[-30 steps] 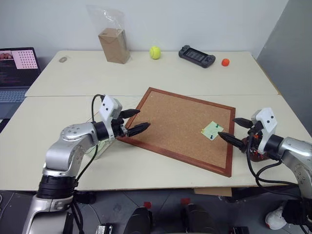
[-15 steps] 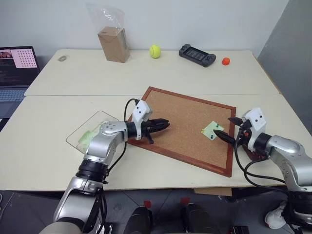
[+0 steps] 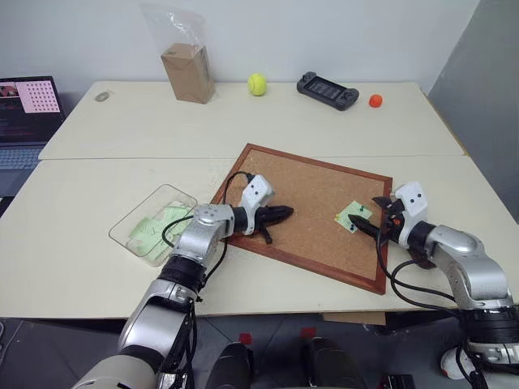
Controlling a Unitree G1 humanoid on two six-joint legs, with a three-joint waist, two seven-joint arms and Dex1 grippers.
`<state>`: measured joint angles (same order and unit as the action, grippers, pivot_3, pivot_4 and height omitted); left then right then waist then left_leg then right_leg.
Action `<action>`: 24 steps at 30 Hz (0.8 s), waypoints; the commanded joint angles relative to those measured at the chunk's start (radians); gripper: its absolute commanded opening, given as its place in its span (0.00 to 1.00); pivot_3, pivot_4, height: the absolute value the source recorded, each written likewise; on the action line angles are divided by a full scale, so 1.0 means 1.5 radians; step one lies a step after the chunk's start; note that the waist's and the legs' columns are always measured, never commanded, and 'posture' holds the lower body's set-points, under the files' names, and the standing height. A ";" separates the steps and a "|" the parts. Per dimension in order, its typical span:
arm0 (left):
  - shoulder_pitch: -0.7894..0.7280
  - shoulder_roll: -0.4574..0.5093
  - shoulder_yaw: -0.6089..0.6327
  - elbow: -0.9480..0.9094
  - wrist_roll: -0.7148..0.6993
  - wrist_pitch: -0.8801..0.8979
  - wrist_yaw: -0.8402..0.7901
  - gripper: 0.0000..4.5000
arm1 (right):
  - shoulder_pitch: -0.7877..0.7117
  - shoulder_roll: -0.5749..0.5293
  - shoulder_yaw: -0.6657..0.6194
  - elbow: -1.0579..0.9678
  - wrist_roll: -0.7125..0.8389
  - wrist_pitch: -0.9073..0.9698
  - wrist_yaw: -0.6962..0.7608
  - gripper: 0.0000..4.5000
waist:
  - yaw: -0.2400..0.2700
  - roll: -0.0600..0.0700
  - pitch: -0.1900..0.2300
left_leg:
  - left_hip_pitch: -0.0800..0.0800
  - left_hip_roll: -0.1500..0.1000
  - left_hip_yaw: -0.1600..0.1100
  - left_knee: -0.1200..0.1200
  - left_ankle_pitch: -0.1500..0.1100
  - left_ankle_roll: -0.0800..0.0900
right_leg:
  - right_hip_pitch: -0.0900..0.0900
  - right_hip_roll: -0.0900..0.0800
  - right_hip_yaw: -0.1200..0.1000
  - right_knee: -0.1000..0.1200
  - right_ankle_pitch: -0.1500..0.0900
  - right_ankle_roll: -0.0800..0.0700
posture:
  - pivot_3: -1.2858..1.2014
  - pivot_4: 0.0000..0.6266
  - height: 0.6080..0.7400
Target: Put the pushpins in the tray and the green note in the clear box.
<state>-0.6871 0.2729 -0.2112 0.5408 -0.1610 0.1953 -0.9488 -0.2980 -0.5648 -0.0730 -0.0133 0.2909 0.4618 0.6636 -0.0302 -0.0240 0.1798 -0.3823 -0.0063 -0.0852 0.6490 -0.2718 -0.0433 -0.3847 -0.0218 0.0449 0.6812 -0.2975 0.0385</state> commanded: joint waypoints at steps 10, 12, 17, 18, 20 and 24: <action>0.018 -0.012 -0.005 -0.014 0.019 0.007 -0.008 0.00 | -0.047 0.037 0.018 0.080 -0.036 -0.074 -0.015 0.96 | 0.000 0.001 -0.001 | 0.000 0.000 0.000 0.001 0.000 0.000 | 0.000 0.000 0.000 0.000 0.000 0.000 | 0.52 0.24 1.00; 0.020 -0.011 -0.005 -0.021 0.022 0.009 -0.005 0.00 | -0.048 0.040 0.021 0.089 -0.043 -0.088 -0.016 0.91 | 0.000 0.001 -0.001 | 0.000 0.000 0.000 0.001 0.000 0.000 | 0.000 0.000 0.000 0.000 0.000 0.000 | 0.52 0.24 1.00; 0.020 -0.010 -0.004 -0.031 0.022 0.016 -0.006 0.00 | -0.053 0.042 0.011 0.104 -0.042 -0.097 -0.021 0.68 | 0.000 0.001 -0.001 | 0.000 0.000 0.000 0.001 0.000 0.000 | 0.000 0.000 0.000 0.000 0.000 0.000 | 0.52 0.24 1.00; 0.019 -0.010 -0.004 -0.031 0.021 0.017 -0.006 0.00 | -0.053 0.043 0.007 0.106 -0.041 -0.097 -0.023 0.62 | 0.000 0.001 -0.001 | 0.000 0.000 0.000 0.001 0.000 0.000 | 0.000 0.000 0.000 0.000 0.000 0.000 | 0.52 0.24 1.00; 0.018 -0.011 -0.003 -0.031 0.022 0.017 -0.006 0.00 | -0.054 0.043 0.004 0.107 -0.041 -0.097 -0.026 0.51 | 0.000 0.001 -0.001 | 0.000 0.000 0.000 0.001 0.000 0.000 | 0.000 0.000 0.000 0.000 0.000 0.000 | 0.52 0.24 1.00; 0.018 -0.013 -0.004 -0.033 0.022 0.016 -0.006 0.00 | -0.051 0.044 -0.002 0.104 -0.038 -0.096 -0.032 0.34 | 0.000 0.001 -0.001 | 0.000 0.000 0.000 0.001 0.000 0.000 | 0.000 0.000 0.000 0.000 0.000 0.000 | 0.52 0.24 1.00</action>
<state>-0.6705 0.2600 -0.2072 0.5075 -0.1362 0.2119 -0.9502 -0.3628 -0.5000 -0.0401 0.1663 0.2222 0.3361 0.6268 -0.0303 -0.0225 0.1789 -0.3819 -0.0061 -0.0857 0.6503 -0.2717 -0.0433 -0.3840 -0.0221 0.0446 0.6820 -0.2973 0.0386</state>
